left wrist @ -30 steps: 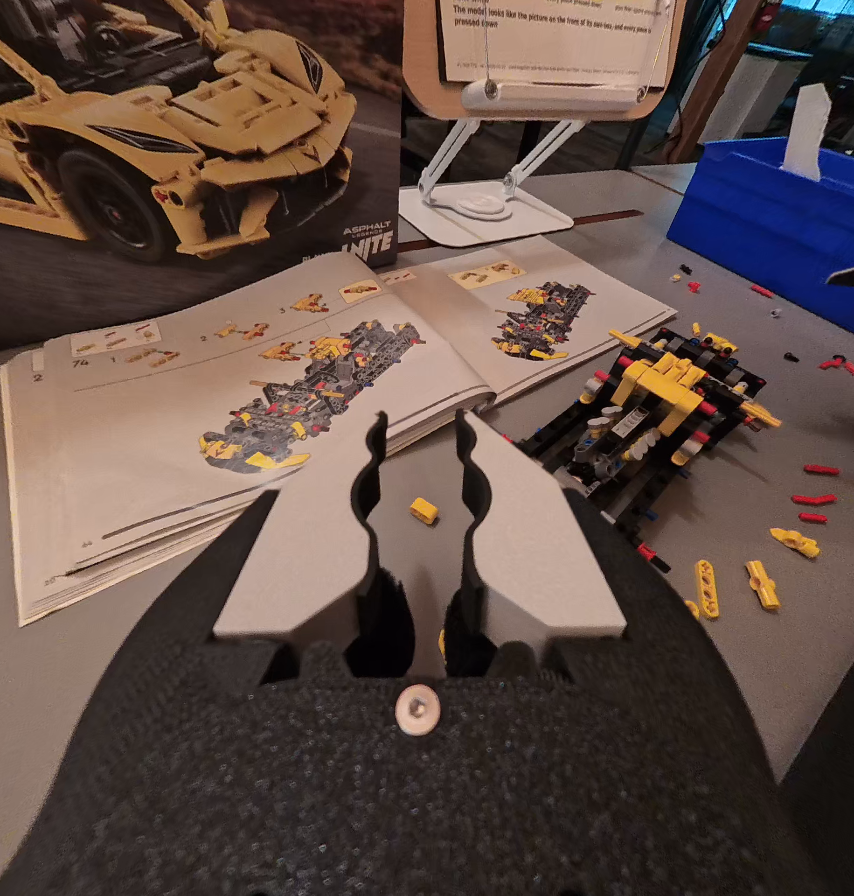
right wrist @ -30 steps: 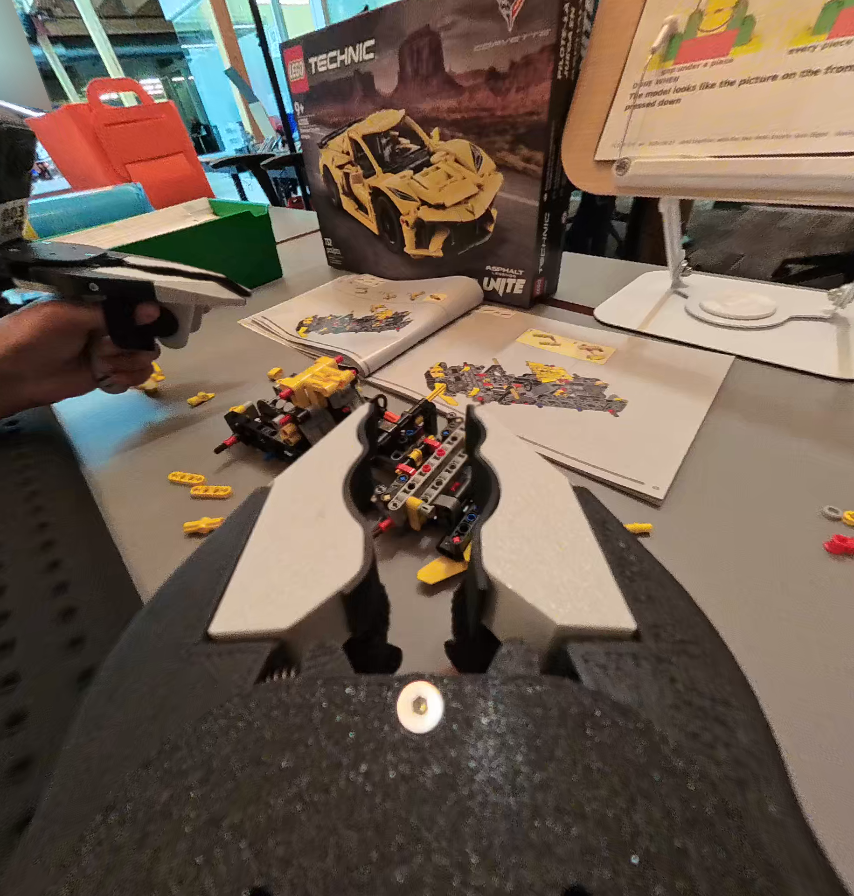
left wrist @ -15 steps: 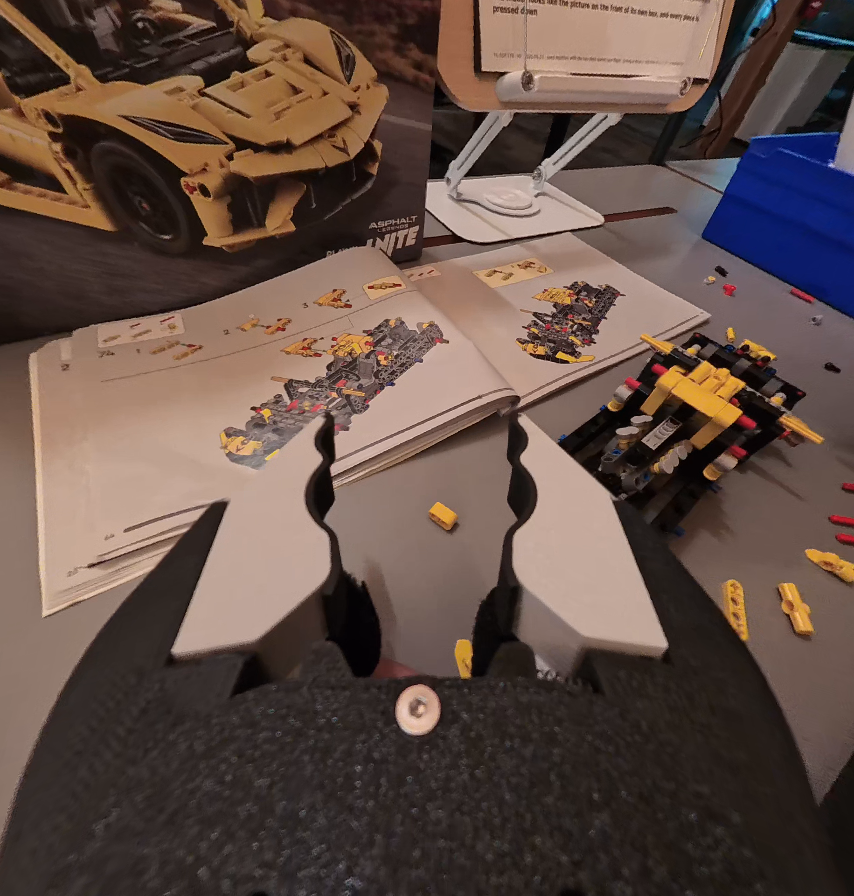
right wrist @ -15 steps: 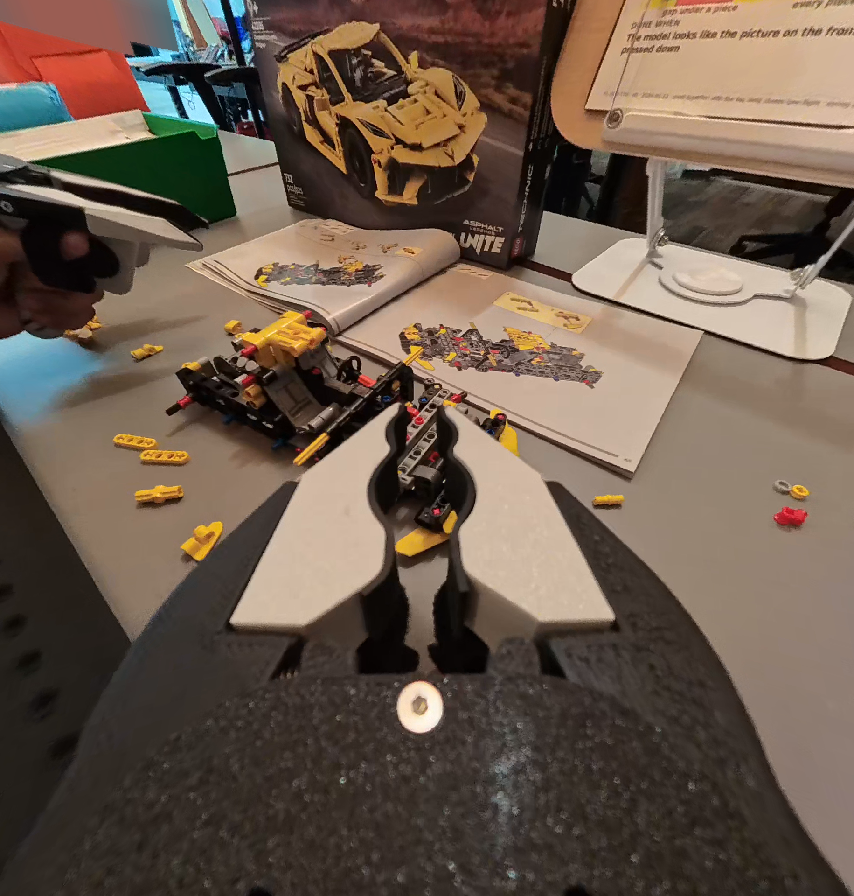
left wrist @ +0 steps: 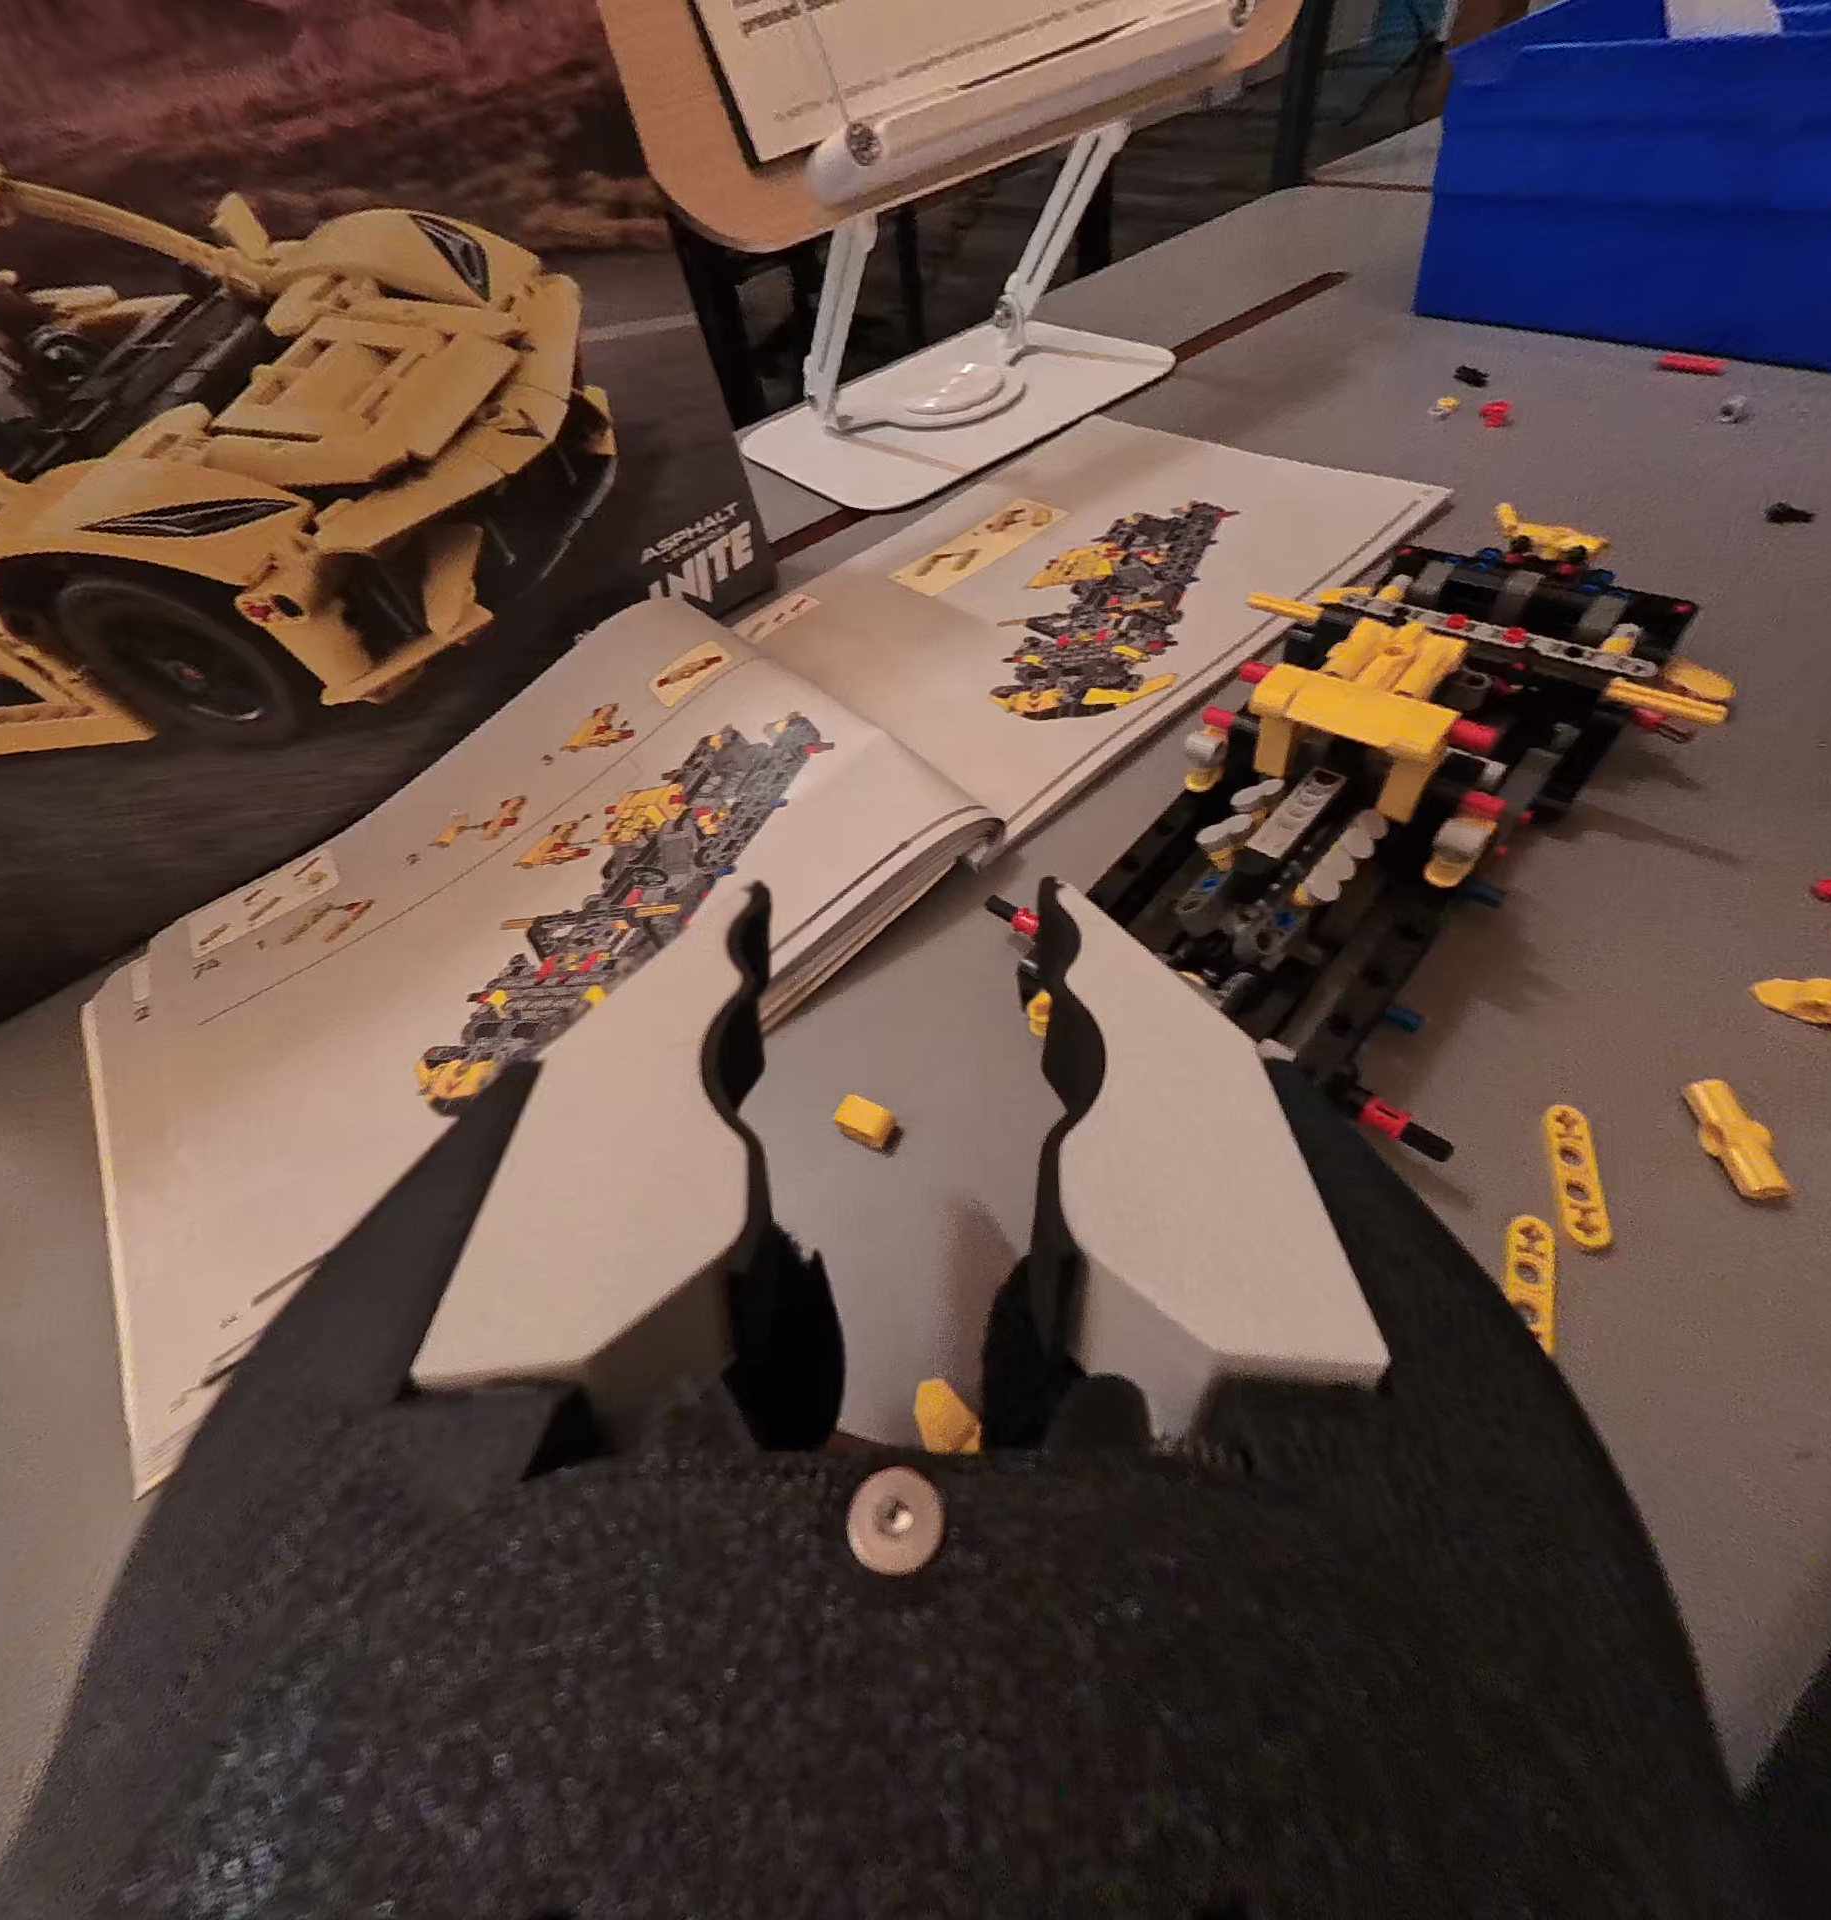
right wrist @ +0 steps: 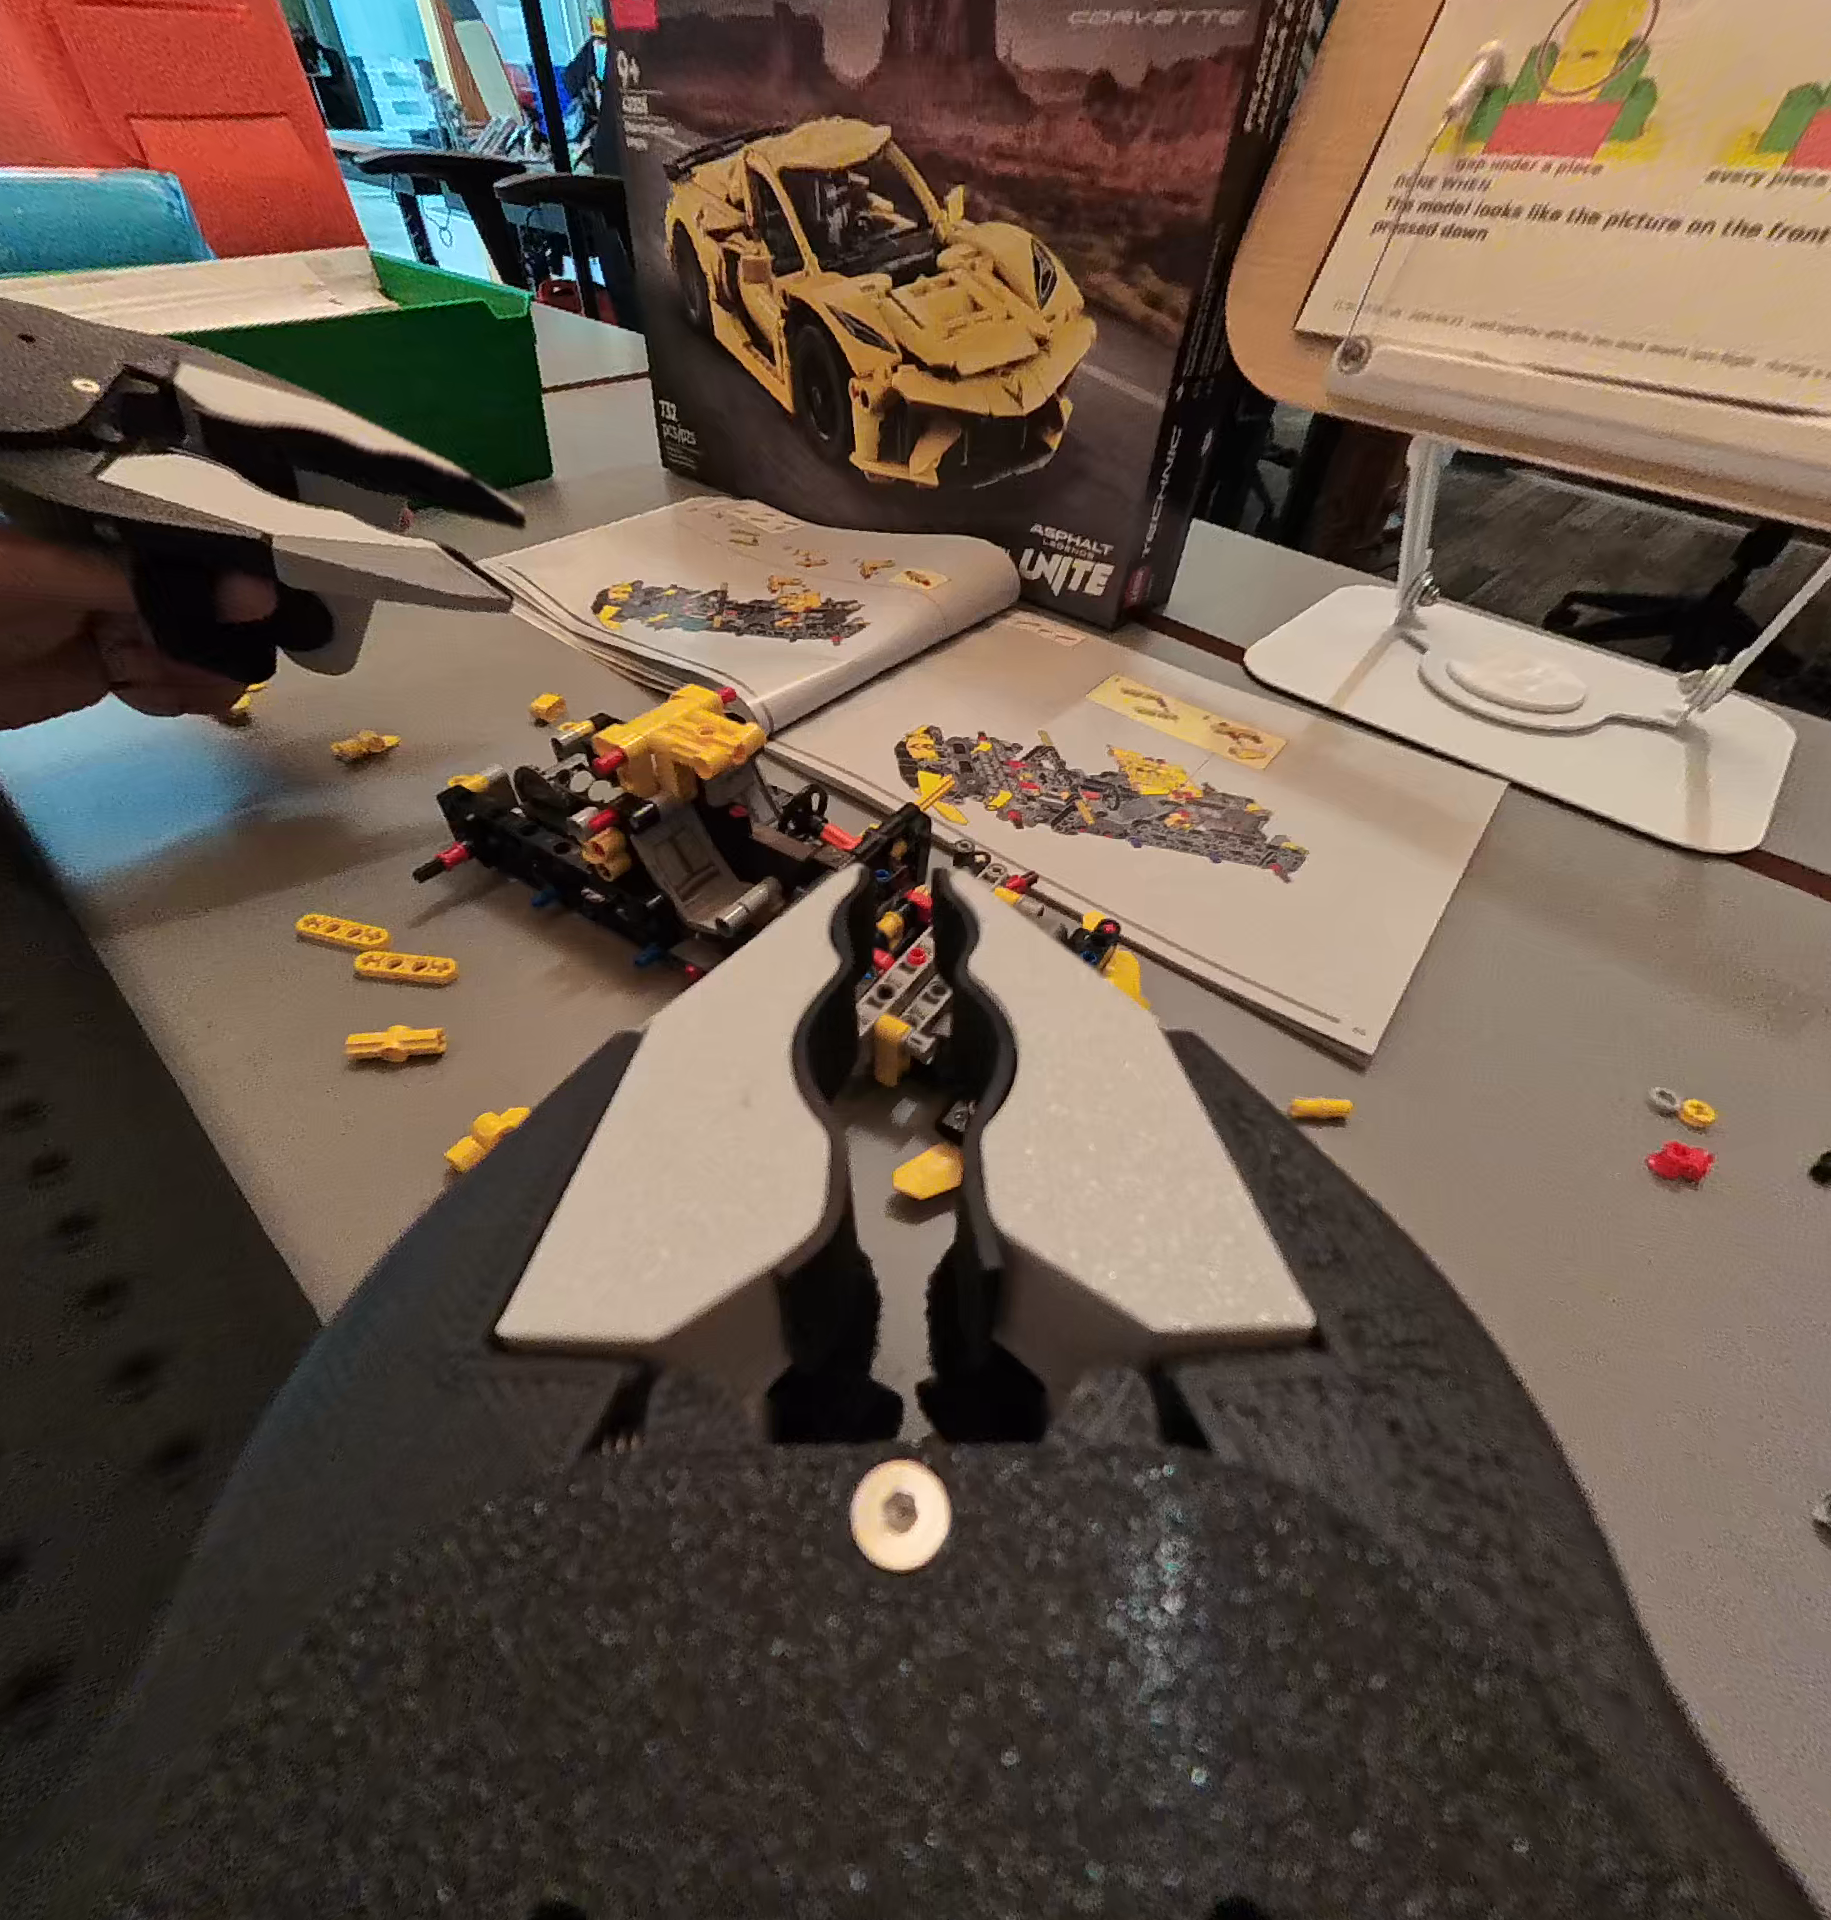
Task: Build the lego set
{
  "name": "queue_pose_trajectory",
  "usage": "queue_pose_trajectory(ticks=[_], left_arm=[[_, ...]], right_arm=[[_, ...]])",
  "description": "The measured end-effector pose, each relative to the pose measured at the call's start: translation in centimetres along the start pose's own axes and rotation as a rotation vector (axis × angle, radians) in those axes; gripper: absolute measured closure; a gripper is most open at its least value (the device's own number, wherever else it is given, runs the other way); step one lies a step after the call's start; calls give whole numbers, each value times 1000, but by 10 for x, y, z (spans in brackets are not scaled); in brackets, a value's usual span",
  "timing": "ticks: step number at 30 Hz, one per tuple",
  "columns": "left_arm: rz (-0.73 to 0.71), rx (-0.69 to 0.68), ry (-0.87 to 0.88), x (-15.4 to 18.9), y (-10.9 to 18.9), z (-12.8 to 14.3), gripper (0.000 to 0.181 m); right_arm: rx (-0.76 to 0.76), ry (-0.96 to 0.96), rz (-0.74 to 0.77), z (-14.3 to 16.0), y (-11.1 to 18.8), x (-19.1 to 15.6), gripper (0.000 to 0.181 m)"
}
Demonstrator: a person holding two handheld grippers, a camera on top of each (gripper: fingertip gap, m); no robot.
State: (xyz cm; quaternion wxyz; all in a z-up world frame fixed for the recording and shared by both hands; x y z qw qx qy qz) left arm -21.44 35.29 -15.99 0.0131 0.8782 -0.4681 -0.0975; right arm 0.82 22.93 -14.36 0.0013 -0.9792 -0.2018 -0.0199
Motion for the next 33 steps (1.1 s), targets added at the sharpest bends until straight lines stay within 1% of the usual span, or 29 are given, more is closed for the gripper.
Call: queue_pose_trajectory(ticks=[4, 6, 11, 25, 28, 30, 31, 33], left_arm=[[26, 15, -3, 7, 1, -4, 141], [44, 26, 26, 9, 1, -6, 145], [107, 41, 118, 19, 1, -9, 145], [95, 10, 95, 18, 1, -3, 145], [112, 12, 101, 21, 1, -4, 146], [154, 14, 112, 26, 3, -6, 146], [203, 12, 142, 33, 6, -8, 147], [405, 12, 244, 57, 19, -17, 151]], right_arm=[[-3, 26, 7, 1, -1, 1, 174], [-7, 34, 15, 2, -2, 1, 174], [-6, 24, 2, 2, -3, 0, 175], [-13, 15, -15, 3, -3, -2, 177], [-2, 17, -14, 1, -2, -2, 177], [-4, 15, -14, 1, -2, -2, 177], [-3, 17, -11, 1, -2, -1, 178], [2, 17, -13, 0, -3, -2, 178]])
Point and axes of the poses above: each gripper's, where its closed fingertips meet, y back along the fingers, z out of its underside, x = y × z across the jaws, the point moved 2 cm from there along y, back along the fingers, and after that the axes turned 13 degrees about x, right-handed, at the moved point
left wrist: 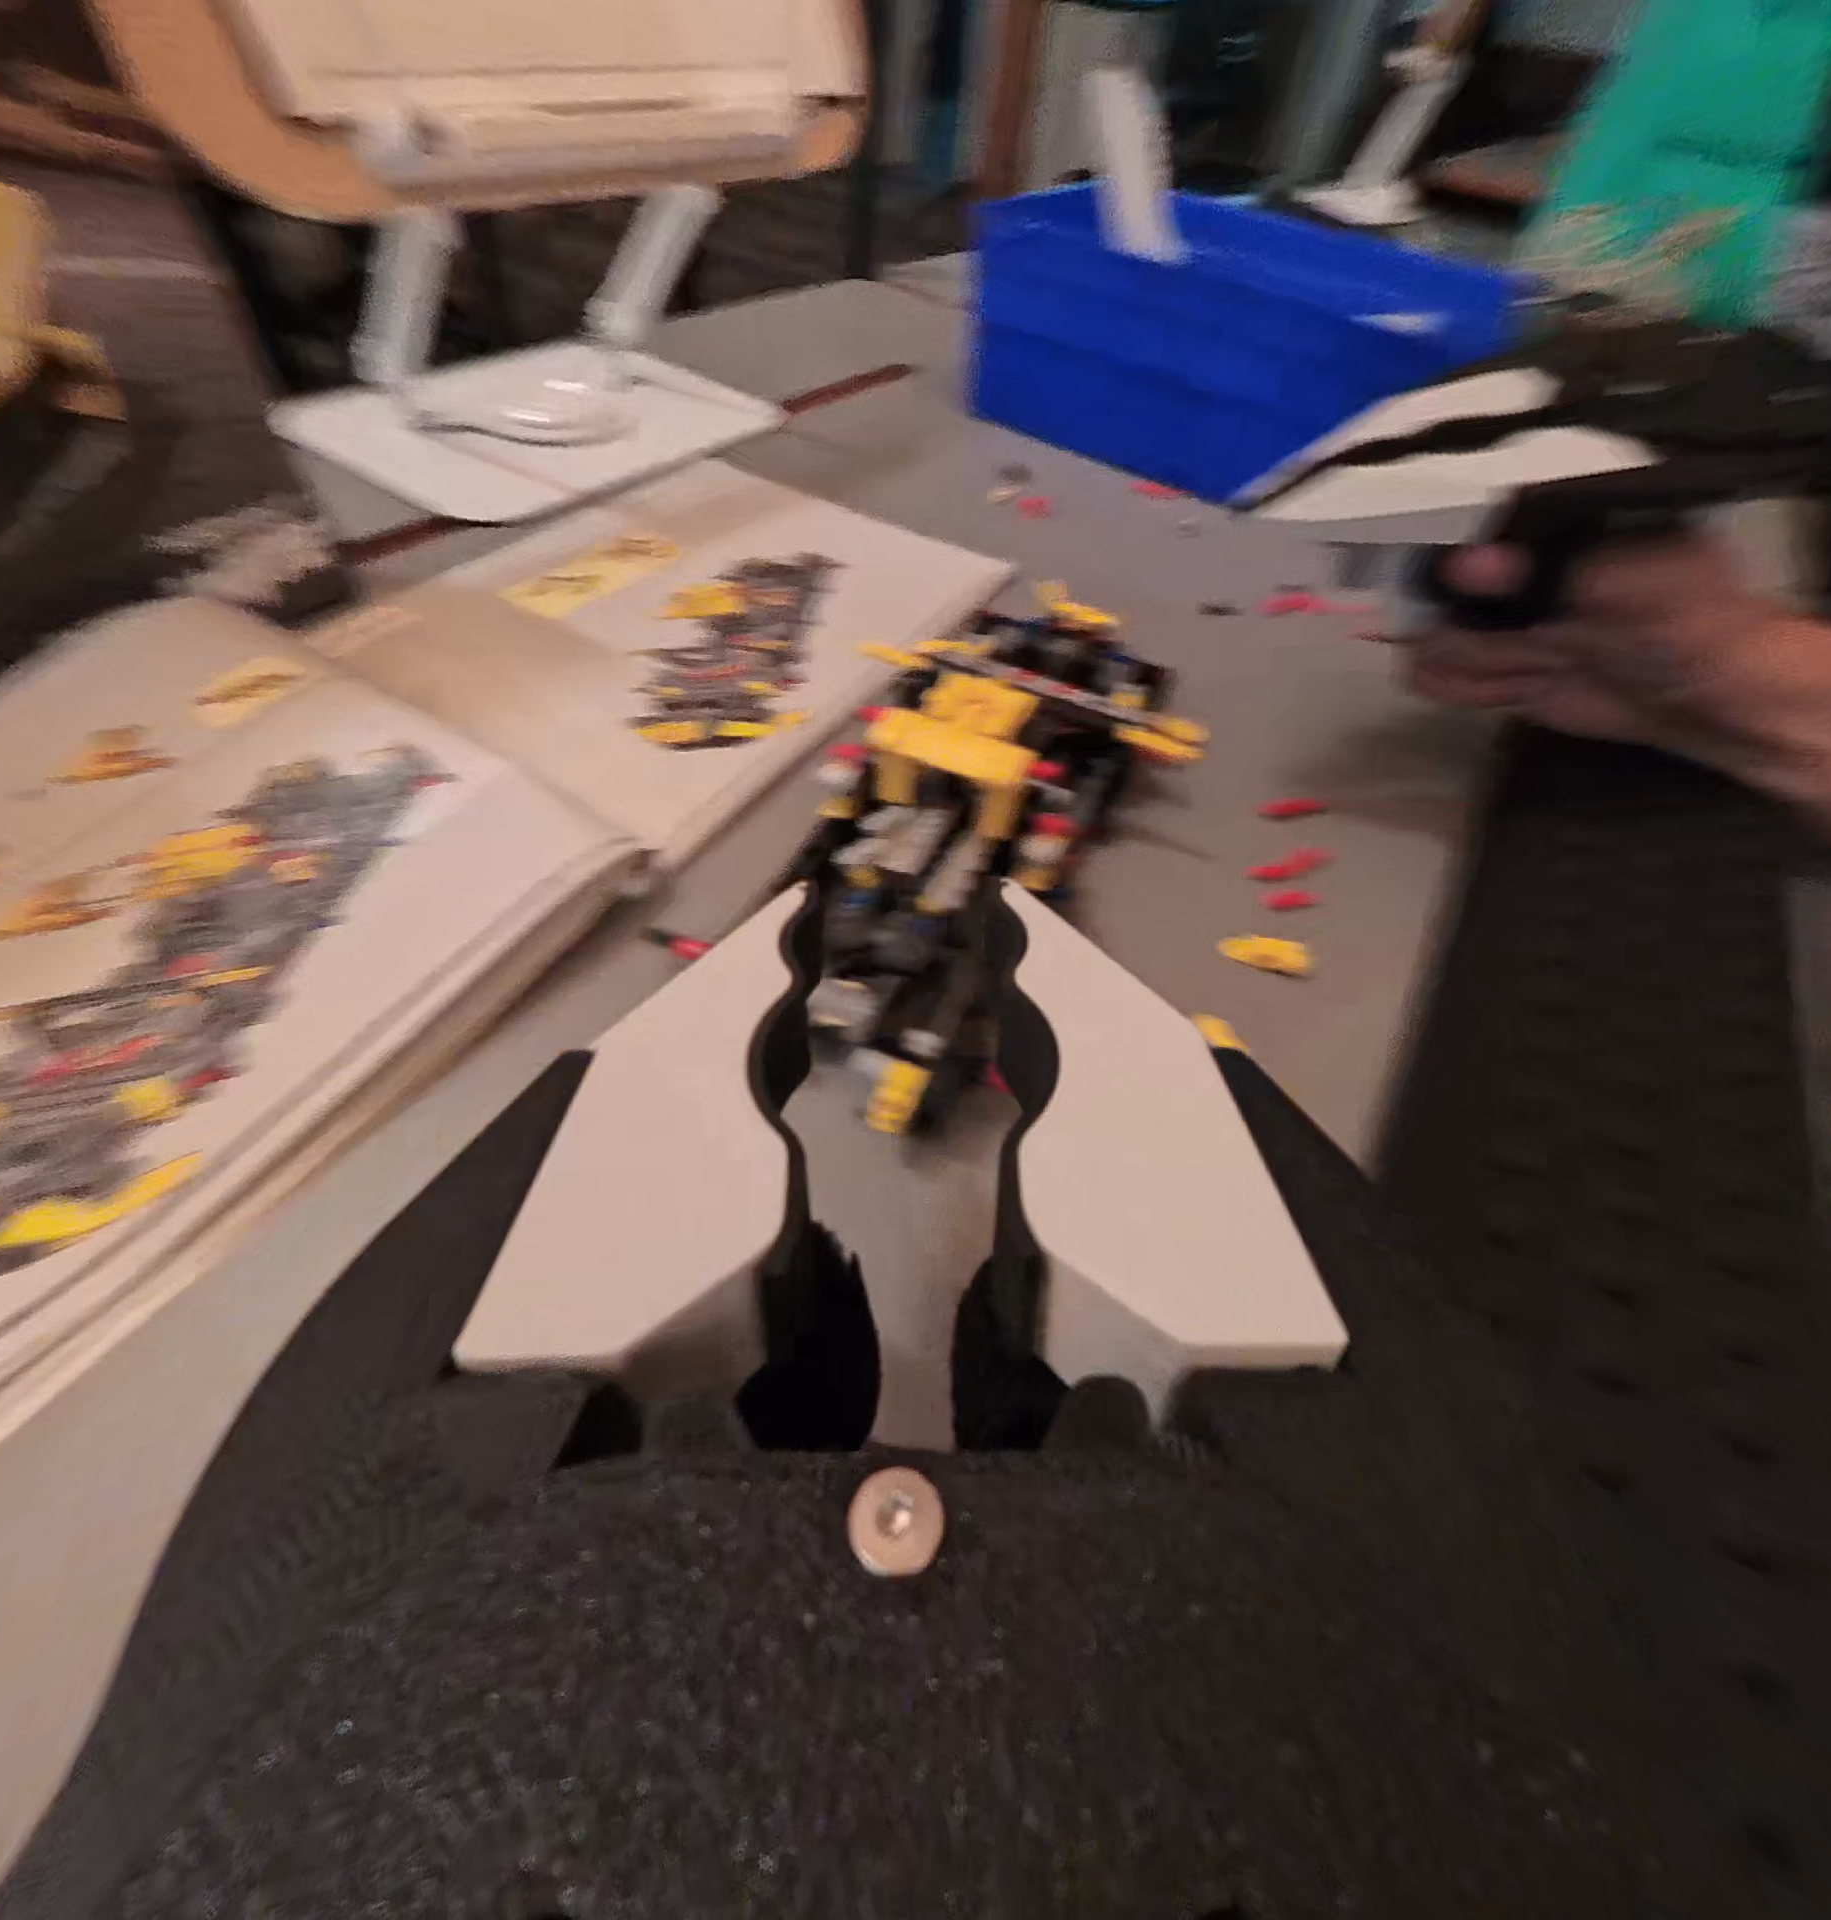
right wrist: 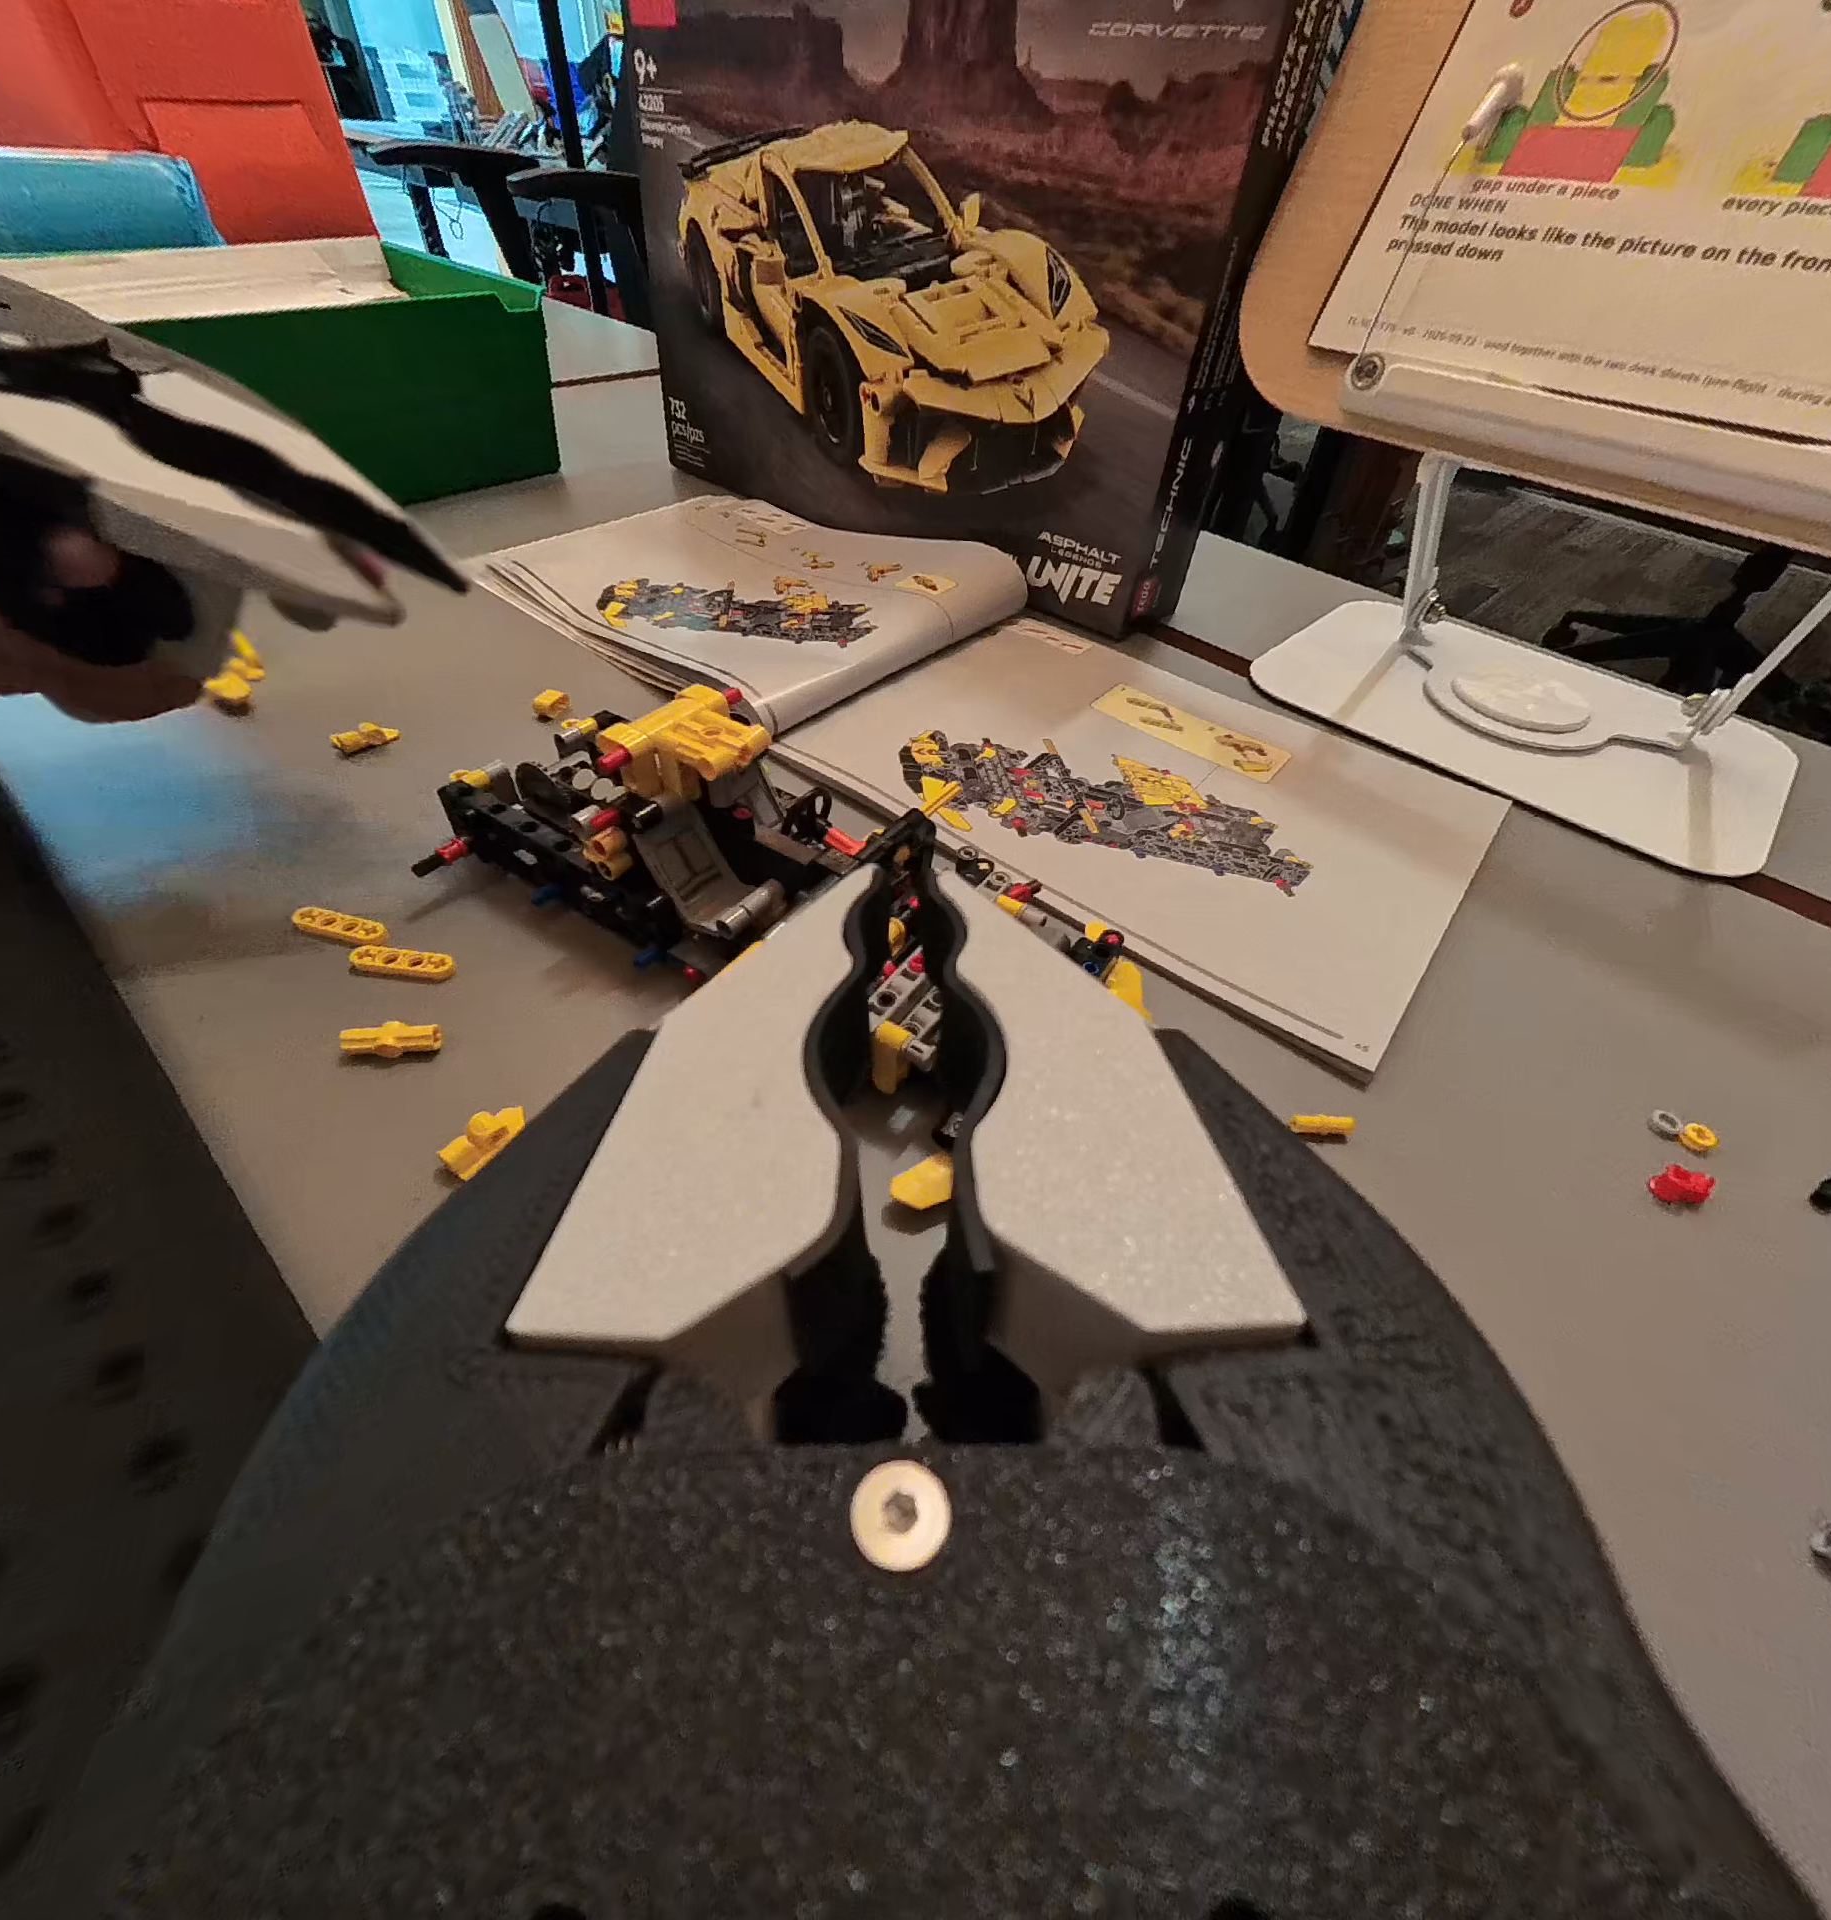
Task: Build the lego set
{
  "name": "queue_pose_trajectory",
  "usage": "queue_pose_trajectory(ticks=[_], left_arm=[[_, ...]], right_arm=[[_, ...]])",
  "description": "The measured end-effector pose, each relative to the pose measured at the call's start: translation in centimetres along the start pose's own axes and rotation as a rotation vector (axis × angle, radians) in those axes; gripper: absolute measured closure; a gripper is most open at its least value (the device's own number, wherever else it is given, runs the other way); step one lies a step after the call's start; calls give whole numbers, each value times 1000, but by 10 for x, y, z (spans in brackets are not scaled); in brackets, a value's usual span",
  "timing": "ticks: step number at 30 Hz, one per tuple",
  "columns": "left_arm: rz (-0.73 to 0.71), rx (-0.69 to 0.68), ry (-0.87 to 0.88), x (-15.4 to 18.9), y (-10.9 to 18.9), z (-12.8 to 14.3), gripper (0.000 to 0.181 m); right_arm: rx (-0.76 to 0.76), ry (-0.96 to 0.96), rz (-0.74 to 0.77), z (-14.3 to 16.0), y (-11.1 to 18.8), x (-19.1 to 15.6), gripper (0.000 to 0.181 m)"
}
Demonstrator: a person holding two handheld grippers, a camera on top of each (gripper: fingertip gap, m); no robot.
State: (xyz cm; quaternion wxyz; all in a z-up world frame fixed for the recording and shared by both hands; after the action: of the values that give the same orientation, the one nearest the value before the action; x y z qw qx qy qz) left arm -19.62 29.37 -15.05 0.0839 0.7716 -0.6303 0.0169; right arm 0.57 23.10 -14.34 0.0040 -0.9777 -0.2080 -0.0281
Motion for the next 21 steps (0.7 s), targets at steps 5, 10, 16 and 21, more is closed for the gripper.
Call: queue_pose_trajectory(ticks=[5, 10, 16, 21], left_arm=[[180, -315, -206, 46, 23, 41, 150], [159, -426, -251, 57, 15, 63, 150], [158, -484, -224, 54, 10, 81, 159], [135, -508, -335, 51, 10, 82, 174]], right_arm=[[5, 16, -12, -1, -1, -4, 178], [-15, 43, -27, 2, -2, -9, 178], [-22, 56, -38, 3, -2, -13, 178], [28, -71, -186, -9, -7, -44, 173]])
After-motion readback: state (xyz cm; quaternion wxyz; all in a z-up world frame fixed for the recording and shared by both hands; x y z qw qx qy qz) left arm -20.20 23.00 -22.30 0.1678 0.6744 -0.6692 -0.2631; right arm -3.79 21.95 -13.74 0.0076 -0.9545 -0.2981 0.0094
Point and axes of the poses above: each gripper's, where its closed fingertips meet, y back along the fingers, z out of its underside, x = y × z across the jaws, the point moved 2 cm from there along y, back along the fingers, and after that the axes turned 13 degrees about x, right-handed, at the moved point
